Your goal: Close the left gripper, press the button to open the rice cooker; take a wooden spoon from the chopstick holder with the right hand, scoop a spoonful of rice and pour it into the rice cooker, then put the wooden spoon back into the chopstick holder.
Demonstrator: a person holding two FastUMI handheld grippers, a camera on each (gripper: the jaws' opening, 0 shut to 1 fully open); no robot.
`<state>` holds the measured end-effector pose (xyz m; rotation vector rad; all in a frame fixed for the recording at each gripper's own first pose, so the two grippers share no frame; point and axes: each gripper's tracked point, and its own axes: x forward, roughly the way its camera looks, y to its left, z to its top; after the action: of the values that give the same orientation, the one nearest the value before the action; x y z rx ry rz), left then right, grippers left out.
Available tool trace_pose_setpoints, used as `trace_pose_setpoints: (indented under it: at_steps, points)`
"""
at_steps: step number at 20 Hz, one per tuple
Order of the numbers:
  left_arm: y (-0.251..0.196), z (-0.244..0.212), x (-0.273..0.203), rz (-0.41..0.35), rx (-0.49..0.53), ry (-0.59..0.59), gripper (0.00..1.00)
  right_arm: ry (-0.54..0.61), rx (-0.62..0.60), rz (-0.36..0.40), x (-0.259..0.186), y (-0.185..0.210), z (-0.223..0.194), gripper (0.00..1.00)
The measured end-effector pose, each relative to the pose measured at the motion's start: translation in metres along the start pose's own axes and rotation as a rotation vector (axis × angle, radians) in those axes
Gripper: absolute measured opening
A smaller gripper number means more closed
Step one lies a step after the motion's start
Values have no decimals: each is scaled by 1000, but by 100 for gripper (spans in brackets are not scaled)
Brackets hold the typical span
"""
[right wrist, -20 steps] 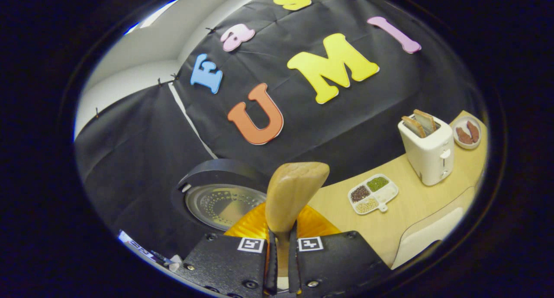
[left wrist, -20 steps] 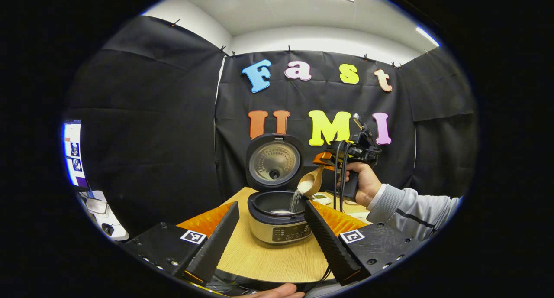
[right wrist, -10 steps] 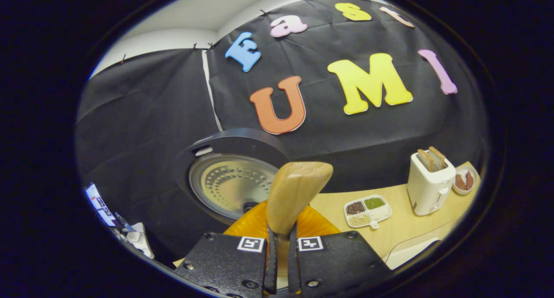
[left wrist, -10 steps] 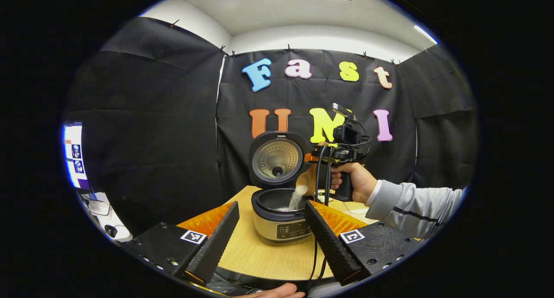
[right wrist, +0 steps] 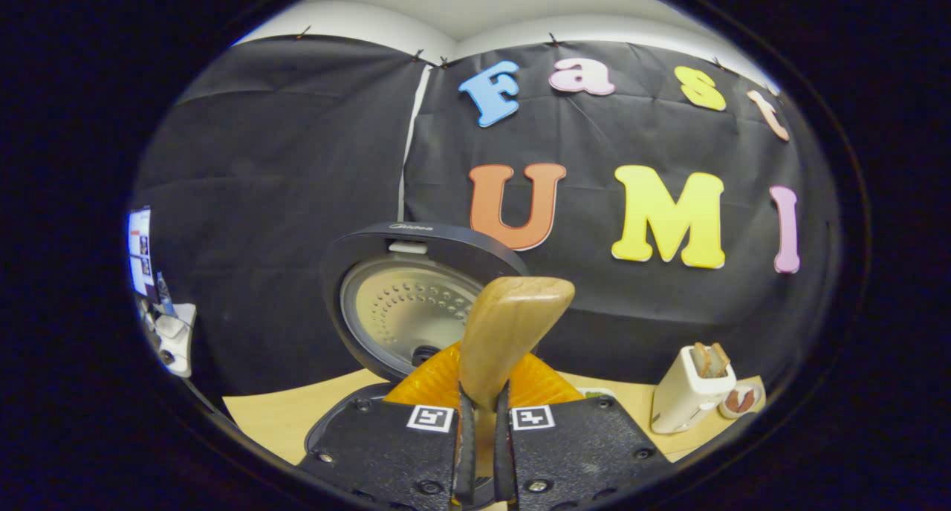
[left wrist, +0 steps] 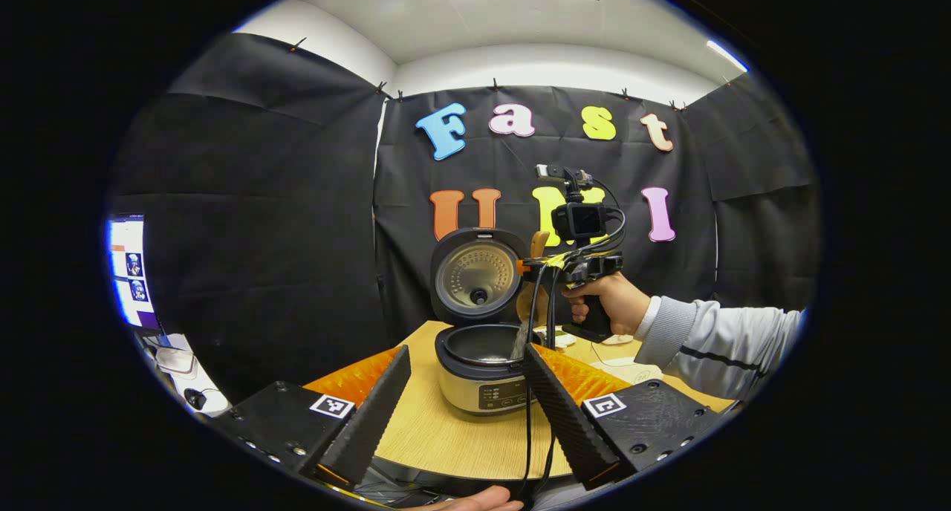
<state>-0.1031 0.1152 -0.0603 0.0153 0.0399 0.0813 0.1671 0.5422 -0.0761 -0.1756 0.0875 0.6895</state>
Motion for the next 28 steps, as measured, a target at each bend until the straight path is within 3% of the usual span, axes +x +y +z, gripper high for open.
trace_pose_setpoints:
  at_steps: [10,16,19,28]
  points:
    - [-2,-15,0,-17,-17,43,96,-82,-380,60,-17,54,12,15]
    - [-9,-18,-2,-26,-28,59,96,-113,-409,16,-24,50,16,15]
    - [-20,-19,-1,-45,-35,60,96,-111,-385,-14,-43,21,22,15]
    - [-78,-6,11,-132,-27,17,96,-103,-336,-201,-95,-109,20,15]
